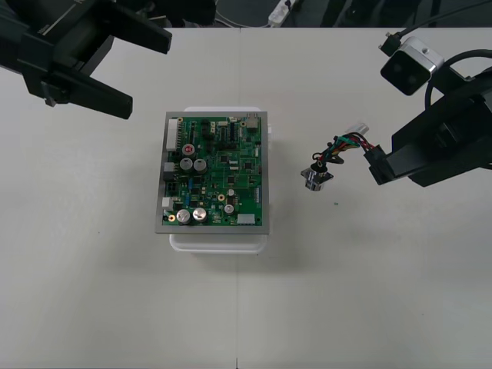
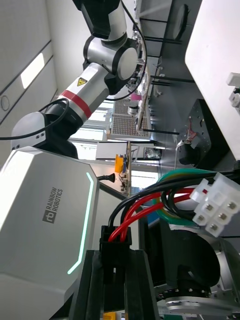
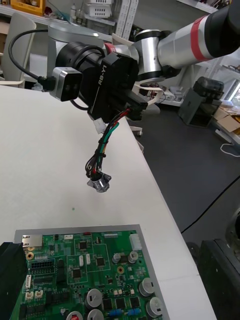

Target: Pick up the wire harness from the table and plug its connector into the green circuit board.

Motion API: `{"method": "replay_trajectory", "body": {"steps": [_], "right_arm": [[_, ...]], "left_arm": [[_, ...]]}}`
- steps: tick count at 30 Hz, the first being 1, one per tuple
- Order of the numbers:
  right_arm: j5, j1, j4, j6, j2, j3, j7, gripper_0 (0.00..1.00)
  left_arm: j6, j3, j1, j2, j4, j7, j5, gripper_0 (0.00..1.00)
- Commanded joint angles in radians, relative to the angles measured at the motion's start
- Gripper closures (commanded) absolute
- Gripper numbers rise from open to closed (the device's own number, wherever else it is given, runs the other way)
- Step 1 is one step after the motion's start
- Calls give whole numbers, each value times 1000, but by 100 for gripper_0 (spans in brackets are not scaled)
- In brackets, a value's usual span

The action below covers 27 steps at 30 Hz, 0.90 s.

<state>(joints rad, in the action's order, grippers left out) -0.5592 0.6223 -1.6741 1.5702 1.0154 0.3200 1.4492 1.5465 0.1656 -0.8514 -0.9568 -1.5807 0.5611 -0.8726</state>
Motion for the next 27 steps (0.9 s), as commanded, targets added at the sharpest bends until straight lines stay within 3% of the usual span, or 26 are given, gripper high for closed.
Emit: {"method": "replay_trajectory", "body": {"steps": [1, 14, 19, 27], "right_arm": [[64, 43, 2, 1, 49, 56, -7, 100], [114, 97, -53, 1, 54, 152, -7, 100], [176, 149, -53, 1, 54, 225, -7, 100], [211, 197, -33, 1, 11, 248, 59, 100]], "left_arm": [[24, 6, 12, -86, -10, -61, 58, 0], [24, 49, 11, -169, -35, -98, 165, 0], [24, 104, 11, -237, -44, -204, 208, 0], [24, 137, 12, -287, -59, -237, 268, 0]]}}
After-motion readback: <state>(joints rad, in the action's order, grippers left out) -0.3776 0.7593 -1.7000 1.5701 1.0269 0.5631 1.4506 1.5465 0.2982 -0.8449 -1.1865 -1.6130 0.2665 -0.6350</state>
